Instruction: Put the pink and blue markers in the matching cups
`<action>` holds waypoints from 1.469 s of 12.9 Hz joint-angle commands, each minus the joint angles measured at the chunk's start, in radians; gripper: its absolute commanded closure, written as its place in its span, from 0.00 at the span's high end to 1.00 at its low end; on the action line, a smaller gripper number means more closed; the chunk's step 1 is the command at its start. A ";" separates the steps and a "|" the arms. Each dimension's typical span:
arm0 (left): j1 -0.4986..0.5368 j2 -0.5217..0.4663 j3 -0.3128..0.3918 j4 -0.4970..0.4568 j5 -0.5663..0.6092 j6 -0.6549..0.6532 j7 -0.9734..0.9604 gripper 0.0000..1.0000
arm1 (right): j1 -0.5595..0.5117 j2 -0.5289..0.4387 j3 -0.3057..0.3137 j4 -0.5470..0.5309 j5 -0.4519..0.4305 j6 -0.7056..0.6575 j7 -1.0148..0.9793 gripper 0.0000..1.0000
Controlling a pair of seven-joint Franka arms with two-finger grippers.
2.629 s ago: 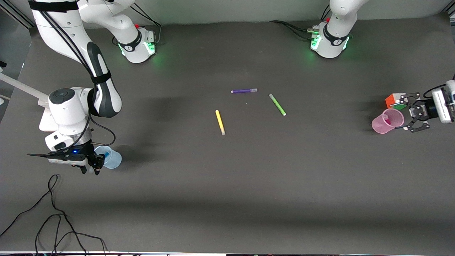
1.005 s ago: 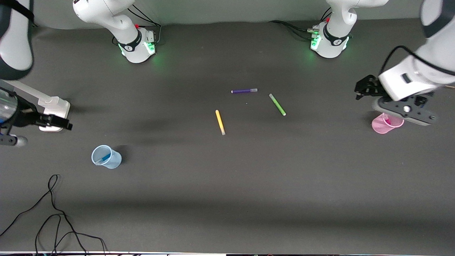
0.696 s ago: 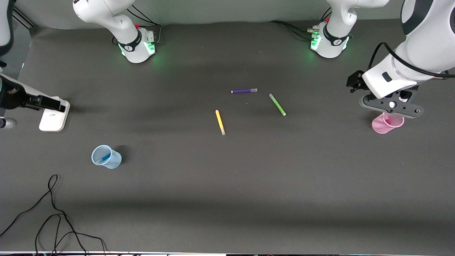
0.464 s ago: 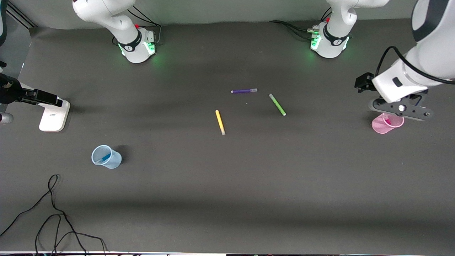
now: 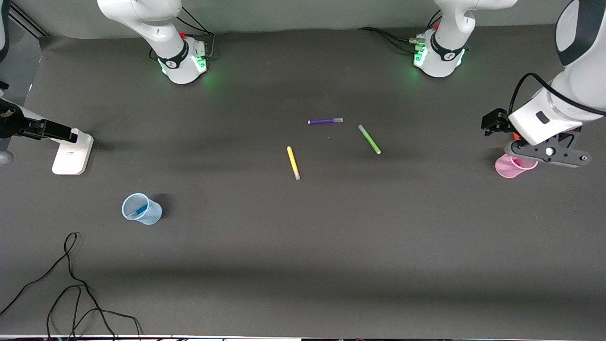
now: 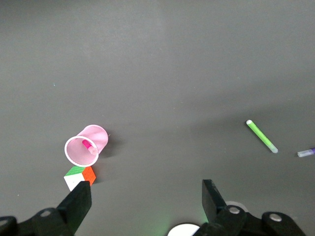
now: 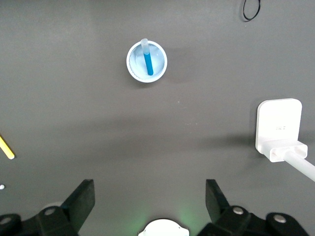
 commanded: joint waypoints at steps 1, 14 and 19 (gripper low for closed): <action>0.000 -0.079 -0.004 -0.083 0.012 0.054 0.020 1.00 | -0.031 -0.018 0.045 -0.003 -0.017 0.014 -0.009 1.00; 0.049 -0.010 0.002 0.006 -0.003 0.044 0.068 1.00 | -0.021 -0.016 0.046 0.005 -0.020 0.022 -0.090 1.00; 0.050 -0.007 0.002 0.006 -0.005 0.044 0.069 1.00 | -0.014 -0.019 0.046 -0.008 -0.041 0.045 -0.132 1.00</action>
